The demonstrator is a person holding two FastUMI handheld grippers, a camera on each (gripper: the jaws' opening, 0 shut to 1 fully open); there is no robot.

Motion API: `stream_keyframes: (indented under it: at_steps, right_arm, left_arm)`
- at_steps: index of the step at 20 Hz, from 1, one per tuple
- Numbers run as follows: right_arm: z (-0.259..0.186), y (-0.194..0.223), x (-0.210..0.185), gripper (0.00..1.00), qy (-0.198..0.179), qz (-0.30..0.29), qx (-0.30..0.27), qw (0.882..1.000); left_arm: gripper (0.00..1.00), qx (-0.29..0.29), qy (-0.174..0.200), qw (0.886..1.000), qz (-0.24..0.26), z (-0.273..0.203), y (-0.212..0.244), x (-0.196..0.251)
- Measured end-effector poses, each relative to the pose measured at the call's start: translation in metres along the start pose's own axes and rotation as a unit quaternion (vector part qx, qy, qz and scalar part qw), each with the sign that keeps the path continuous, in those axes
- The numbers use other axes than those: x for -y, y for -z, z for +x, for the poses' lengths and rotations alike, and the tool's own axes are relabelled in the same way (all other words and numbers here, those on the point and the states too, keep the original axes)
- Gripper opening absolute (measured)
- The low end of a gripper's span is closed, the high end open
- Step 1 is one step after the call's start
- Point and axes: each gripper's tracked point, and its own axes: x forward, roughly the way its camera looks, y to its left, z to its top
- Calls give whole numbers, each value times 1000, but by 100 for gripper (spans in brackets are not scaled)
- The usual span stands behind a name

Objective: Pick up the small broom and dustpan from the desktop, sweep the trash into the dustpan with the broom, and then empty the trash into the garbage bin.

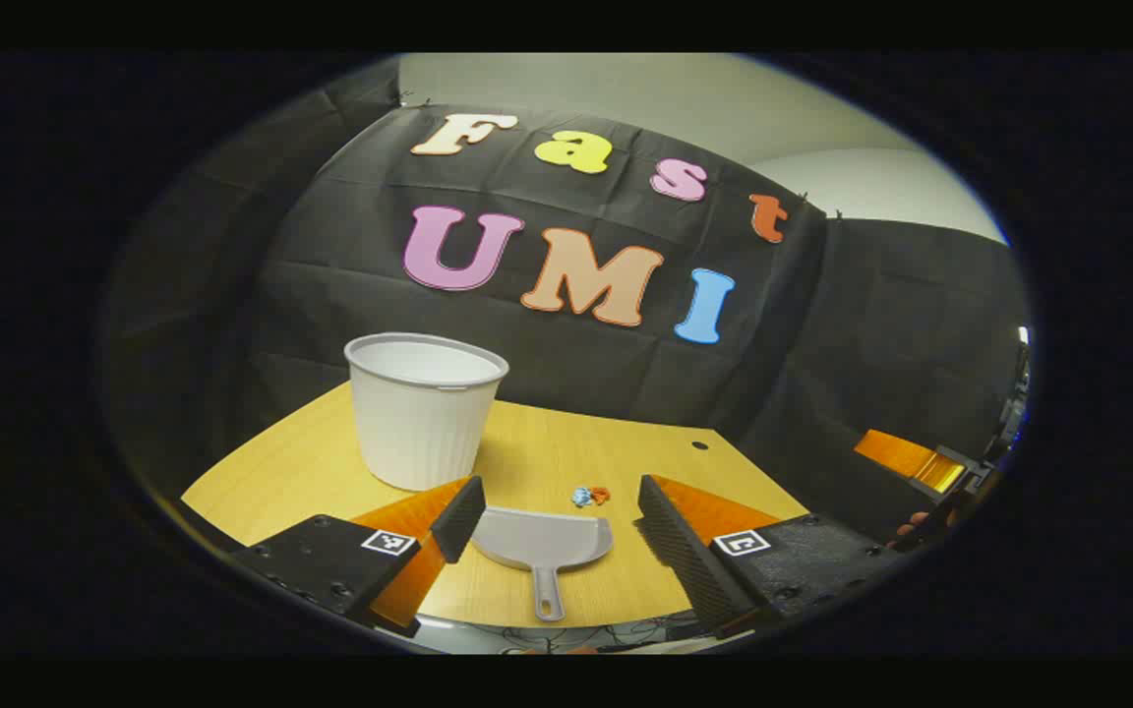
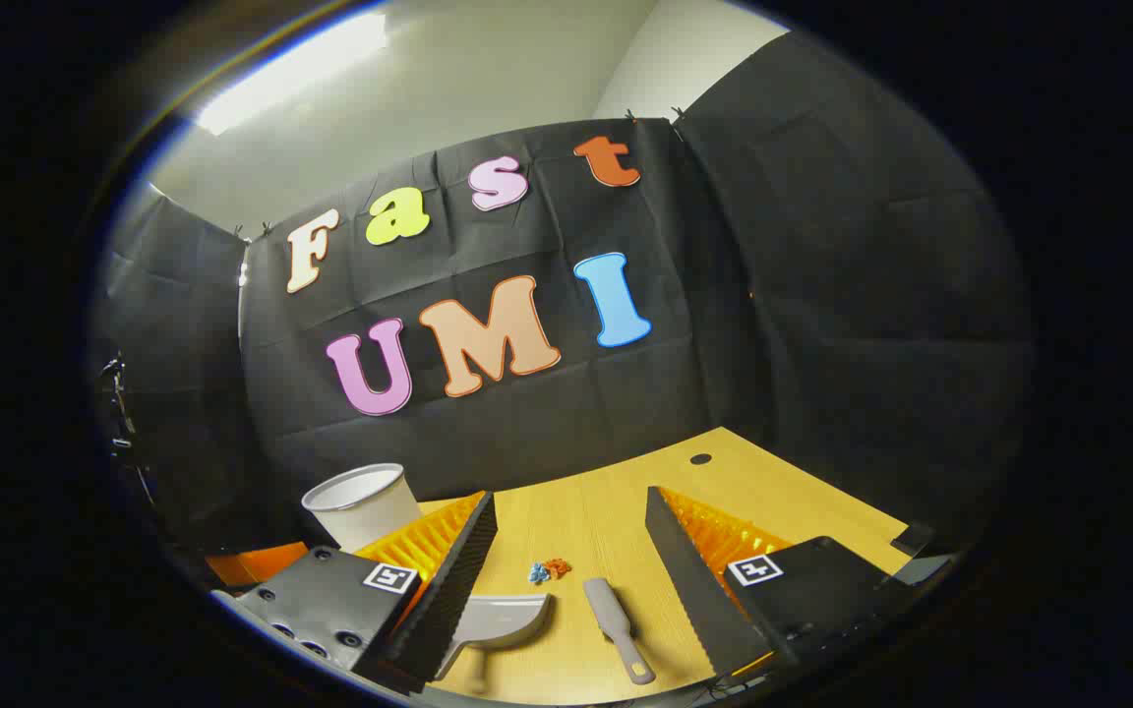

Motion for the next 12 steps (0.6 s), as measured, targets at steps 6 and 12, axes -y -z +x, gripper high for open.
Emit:
stream_keyframes:
  at_steps: [6, 12]
  right_arm:
    - [-7, -2, 3, 98, 1, -27, -9, 1000]
    - [-11, -3, 13, 98, 5, -35, -15, 999]
  left_arm:
    - [94, -4, -10, 1000, 5, 3, 8, 5]
    - [94, 1, -26, 1000, 3, 2, 8, 8]
